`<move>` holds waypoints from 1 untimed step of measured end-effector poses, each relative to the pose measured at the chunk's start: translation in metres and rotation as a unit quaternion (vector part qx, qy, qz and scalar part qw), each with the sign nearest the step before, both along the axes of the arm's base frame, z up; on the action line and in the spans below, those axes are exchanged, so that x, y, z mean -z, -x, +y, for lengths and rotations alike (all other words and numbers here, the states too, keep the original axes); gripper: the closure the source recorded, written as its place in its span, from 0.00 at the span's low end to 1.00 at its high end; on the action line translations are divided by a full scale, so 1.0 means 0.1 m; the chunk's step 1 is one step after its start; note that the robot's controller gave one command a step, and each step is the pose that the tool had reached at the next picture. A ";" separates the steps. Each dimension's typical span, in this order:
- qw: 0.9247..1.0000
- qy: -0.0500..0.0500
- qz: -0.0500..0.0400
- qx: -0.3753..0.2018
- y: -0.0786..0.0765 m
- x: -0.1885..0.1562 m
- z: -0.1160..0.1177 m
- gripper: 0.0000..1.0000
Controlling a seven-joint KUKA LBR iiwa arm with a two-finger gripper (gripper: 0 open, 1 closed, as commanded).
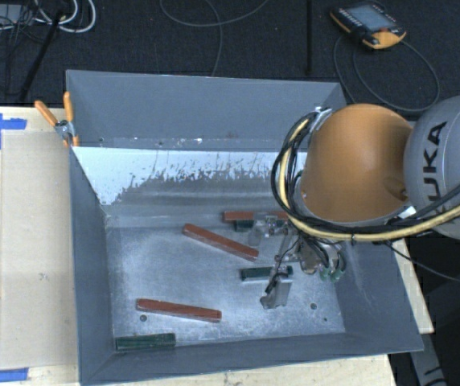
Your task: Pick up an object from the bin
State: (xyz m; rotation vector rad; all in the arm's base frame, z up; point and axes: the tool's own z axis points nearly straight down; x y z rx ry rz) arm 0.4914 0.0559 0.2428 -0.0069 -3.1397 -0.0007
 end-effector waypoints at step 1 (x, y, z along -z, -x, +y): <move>1.000 0.000 0.000 0.000 0.00 0.00 0.00 0.00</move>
Offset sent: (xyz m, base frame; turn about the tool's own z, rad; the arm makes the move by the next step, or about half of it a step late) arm 0.0017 0.0217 -0.1658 -0.2415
